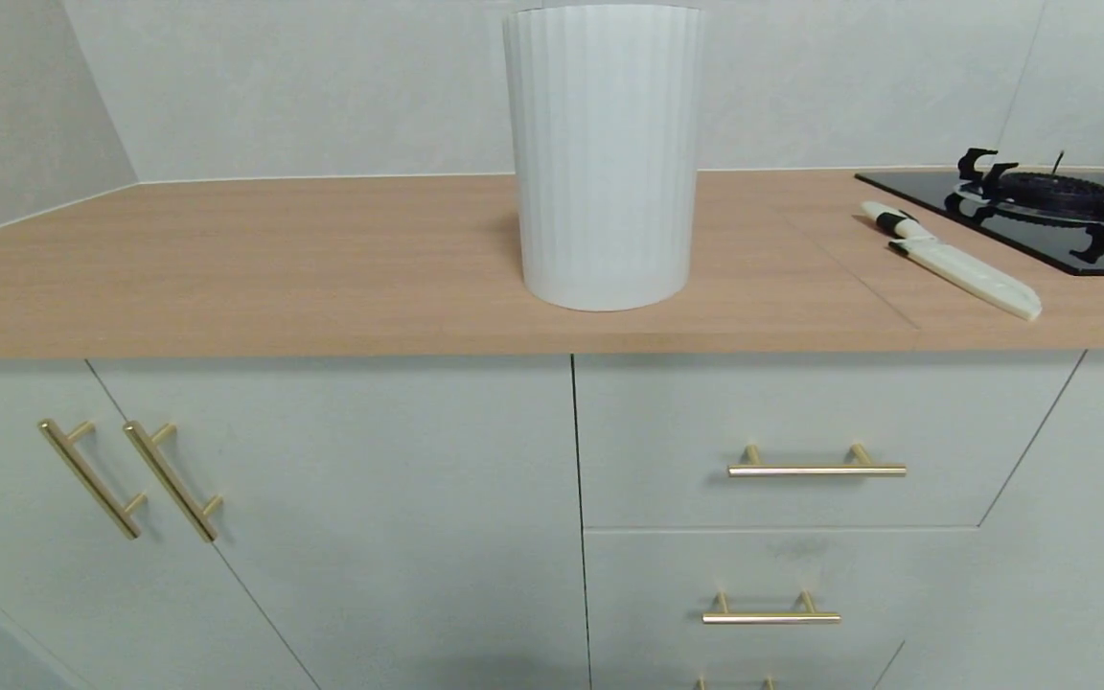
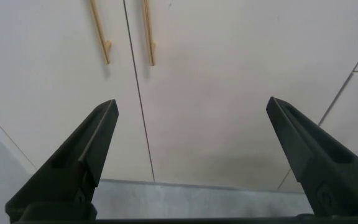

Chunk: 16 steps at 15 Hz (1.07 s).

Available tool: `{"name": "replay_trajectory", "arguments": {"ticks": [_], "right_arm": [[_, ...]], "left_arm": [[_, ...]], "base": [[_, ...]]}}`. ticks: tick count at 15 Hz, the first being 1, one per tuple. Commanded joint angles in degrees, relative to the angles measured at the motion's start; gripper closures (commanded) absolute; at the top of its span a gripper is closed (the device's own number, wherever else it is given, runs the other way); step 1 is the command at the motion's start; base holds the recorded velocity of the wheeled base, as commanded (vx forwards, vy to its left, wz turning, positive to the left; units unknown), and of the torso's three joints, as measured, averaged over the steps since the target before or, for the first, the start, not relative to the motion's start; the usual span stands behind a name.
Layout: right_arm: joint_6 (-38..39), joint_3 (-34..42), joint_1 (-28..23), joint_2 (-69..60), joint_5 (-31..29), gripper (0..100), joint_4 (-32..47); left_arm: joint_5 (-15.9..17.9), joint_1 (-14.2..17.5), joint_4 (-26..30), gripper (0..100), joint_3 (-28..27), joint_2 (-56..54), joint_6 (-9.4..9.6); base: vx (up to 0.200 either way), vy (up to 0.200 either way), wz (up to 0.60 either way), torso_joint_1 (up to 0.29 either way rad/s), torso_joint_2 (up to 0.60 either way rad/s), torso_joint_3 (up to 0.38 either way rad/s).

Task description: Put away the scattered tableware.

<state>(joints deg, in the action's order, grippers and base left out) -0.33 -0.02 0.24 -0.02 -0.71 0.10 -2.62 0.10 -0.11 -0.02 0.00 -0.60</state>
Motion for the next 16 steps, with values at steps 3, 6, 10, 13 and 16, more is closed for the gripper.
{"name": "replay_trajectory", "arguments": {"ticks": [3,6,10,13,16], "right_arm": [[-0.02,-0.06,0.02,0.02,0.0,0,-0.01],[-0.02,-0.06,0.02,0.02,0.0,0,-0.01],[0.15,-0.06,0.02,0.02,0.0,0,-0.01],[0.77,-0.06,0.02,0.02,0.0,0,-0.1],[0.77,0.02,0.02,0.02,0.0,0,-0.1]], "left_arm": [[-0.02,-0.01,0.02,0,0.02,0.0,-0.02],[-0.02,-0.01,0.02,0,0.02,0.0,-0.02],[-0.02,-0.01,0.02,0,0.02,0.0,-0.11],[-0.02,-0.01,0.02,0,0.02,0.0,-0.11],[-0.02,-0.01,0.02,0,0.02,0.0,-0.11]], "base": [[0.0,0.0,0.0,0.0,0.0,0.0],[0.0,0.0,0.0,0.0,0.0,0.0],[0.0,0.0,0.0,0.0,0.0,0.0],[0.0,0.0,0.0,0.001,-0.06,-0.063],[0.0,0.0,0.0,0.028,-0.22,-0.31]]}}
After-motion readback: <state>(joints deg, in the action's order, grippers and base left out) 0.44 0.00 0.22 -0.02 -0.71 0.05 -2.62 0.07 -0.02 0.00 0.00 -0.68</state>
